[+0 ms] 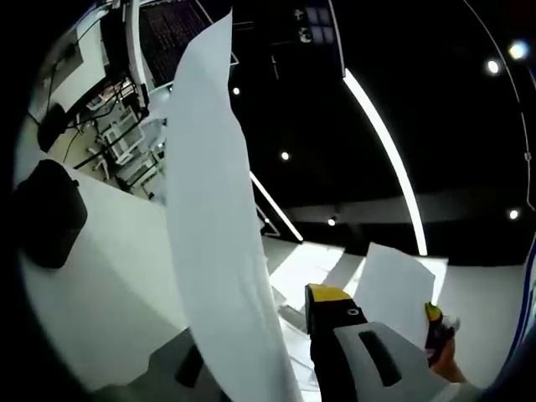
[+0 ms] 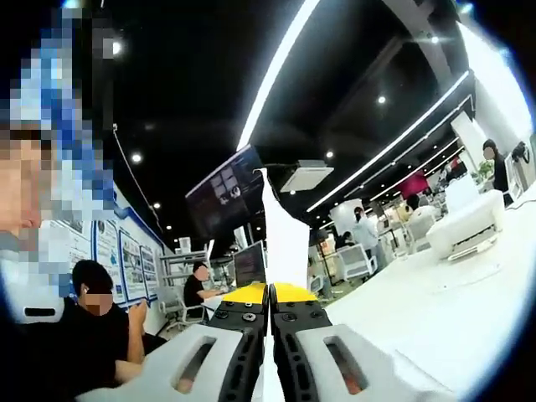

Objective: Organize the stack of printing papers by aligning and flattening the scattered papers on the table

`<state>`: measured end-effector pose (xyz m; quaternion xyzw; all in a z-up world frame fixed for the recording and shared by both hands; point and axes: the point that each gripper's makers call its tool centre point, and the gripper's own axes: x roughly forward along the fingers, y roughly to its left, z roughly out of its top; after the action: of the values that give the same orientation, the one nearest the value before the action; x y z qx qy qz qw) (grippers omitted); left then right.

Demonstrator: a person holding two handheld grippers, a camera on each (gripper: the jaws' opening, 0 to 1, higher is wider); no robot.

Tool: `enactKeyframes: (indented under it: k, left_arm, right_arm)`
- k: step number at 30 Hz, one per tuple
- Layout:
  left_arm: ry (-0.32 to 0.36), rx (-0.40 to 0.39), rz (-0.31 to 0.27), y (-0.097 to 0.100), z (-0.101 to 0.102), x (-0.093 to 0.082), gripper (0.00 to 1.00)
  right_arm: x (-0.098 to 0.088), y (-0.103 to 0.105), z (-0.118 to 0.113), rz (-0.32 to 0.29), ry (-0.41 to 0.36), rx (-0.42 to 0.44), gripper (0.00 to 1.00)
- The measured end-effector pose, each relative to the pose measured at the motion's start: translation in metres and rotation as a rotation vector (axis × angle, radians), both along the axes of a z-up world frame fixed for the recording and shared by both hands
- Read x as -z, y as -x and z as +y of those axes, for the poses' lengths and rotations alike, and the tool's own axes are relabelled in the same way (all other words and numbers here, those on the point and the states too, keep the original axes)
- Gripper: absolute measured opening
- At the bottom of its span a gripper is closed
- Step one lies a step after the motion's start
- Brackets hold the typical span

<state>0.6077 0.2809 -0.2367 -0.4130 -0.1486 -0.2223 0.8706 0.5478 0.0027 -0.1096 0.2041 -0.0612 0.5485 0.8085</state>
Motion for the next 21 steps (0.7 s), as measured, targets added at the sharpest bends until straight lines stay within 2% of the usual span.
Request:
enactKeyframes:
  k: [11, 16, 21]
  left_arm:
    - [0.001, 0.001, -0.001, 0.001, -0.001, -0.001, 0.2]
    - [0.0, 0.001, -0.001, 0.001, -0.002, -0.001, 0.2]
    - [0.0, 0.001, -0.001, 0.001, -0.002, -0.001, 0.2]
  right_arm:
    - [0.001, 0.012, 0.009, 0.039, -0.012, -0.113, 0.0]
    - [-0.001, 0.02, 0.017, 0.031, 0.001, -0.145, 0.0]
    - [-0.008, 0.01, 0.012, 0.022, 0.003, -0.188, 0.0]
